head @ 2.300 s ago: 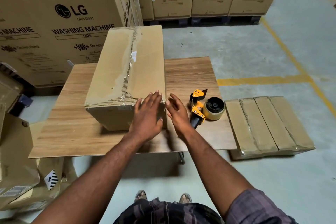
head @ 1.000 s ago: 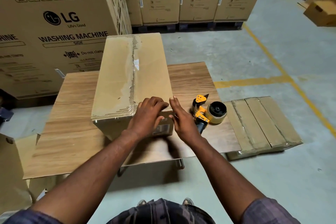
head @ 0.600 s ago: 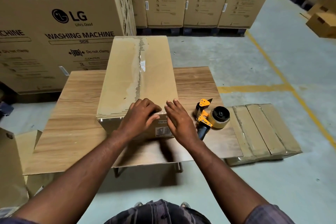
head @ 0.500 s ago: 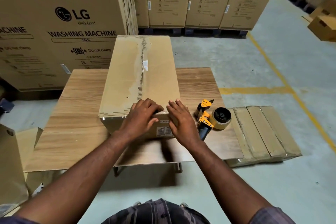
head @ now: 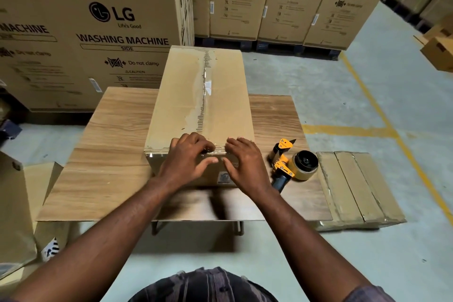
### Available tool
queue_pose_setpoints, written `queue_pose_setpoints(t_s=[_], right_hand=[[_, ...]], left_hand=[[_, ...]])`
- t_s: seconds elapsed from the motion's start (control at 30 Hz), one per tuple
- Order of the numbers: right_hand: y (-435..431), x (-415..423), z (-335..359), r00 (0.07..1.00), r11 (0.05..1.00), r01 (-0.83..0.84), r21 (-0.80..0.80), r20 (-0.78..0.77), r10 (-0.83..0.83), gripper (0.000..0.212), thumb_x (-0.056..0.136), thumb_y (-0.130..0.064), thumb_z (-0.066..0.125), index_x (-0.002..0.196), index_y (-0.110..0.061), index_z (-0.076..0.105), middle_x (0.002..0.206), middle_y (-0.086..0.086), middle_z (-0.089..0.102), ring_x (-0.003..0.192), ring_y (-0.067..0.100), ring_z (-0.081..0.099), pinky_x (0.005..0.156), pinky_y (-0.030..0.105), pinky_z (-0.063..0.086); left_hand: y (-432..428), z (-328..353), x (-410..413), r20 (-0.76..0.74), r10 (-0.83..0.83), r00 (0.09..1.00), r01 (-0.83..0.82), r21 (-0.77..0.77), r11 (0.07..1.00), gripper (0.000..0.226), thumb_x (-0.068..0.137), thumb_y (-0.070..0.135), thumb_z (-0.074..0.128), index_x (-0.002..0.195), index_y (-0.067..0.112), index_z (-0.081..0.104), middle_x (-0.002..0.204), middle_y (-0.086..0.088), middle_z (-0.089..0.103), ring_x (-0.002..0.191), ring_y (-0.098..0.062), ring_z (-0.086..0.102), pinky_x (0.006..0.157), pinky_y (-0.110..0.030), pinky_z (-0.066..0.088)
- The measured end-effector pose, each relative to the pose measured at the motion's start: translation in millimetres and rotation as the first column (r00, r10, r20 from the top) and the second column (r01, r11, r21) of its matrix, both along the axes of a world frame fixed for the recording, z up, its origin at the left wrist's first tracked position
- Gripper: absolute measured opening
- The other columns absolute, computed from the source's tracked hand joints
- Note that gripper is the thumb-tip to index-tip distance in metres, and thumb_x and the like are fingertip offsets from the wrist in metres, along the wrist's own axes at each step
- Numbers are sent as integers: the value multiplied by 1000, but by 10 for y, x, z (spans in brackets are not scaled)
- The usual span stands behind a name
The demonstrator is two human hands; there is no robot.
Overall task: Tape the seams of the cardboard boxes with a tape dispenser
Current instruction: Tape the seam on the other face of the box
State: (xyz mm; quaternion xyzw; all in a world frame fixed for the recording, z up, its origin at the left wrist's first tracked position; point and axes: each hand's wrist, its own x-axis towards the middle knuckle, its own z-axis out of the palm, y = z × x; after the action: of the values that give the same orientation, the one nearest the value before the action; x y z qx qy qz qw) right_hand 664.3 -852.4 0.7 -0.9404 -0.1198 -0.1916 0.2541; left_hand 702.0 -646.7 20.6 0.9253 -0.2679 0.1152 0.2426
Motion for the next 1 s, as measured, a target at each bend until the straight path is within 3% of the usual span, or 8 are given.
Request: queue_pose_setpoints(t_s=[0.13,0.3,0.4,0.47,0.6,0.7,0.87,1.0], right_hand=[[207,54,61,997,998,52,29,48,-53,18,89,-28,73,106,-21,75,113,-5,70,105,23,58,88,40,43],[182,-28,-55,997,998,57,10,43,-57,36,84,-21,75,119,-22,70,124,-6,65,110,22,54,92,42,42],[338,60,69,993,993,118,14,-4,-118,29,86,-43,70,109,-26,72,112,-5,65,105,21,54,86,39,40],[436,123,116,992,993,121,-13,-19,-121,22,87,-44,72,103,-28,73,104,-4,64,100,23,54,81,37,36],[392,109,59,996,996,90,-17,-16,-91,17,89,-35,75,105,-30,72,106,-6,62,101,23,52,80,37,36],[369,71,42,995,996,90,-27,-32,-91,31,82,-21,82,110,-29,71,111,-6,62,105,25,53,81,36,36],[714,189,183,995,998,57,15,-77,-55,25,84,-40,78,103,-26,71,103,-3,63,101,23,52,81,37,37],[878,196,109,993,995,97,22,-64,-96,15,87,-40,73,98,-29,71,99,-7,61,97,20,51,79,36,35]], left_hand=[[265,-2,89,-17,87,996,-87,-28,996,37,83,60,57,102,31,69,99,6,62,95,-22,56,79,-39,42],[428,-14,75,-66,31,997,-30,19,999,41,76,36,83,113,30,67,107,7,59,100,-23,55,83,-42,45],[430,24,57,-35,31,999,-32,-26,999,38,81,55,65,108,29,68,105,7,60,98,-21,56,81,-42,46],[477,26,82,-20,53,998,-54,-37,998,40,82,60,56,104,29,69,102,8,61,96,-20,55,80,-41,45],[658,12,123,-44,78,996,-78,-12,997,34,78,51,75,106,32,69,103,9,60,100,-19,55,82,-39,39],[763,15,100,-100,54,993,-50,40,998,47,72,32,86,115,34,67,110,10,57,106,-17,52,87,-42,37],[870,54,113,-65,36,997,-38,-36,999,39,81,60,61,108,33,68,104,11,59,101,-16,52,84,-40,40],[991,38,154,-93,15,996,-20,-49,999,29,83,41,76,110,32,69,104,11,58,103,-16,51,89,-43,44]])
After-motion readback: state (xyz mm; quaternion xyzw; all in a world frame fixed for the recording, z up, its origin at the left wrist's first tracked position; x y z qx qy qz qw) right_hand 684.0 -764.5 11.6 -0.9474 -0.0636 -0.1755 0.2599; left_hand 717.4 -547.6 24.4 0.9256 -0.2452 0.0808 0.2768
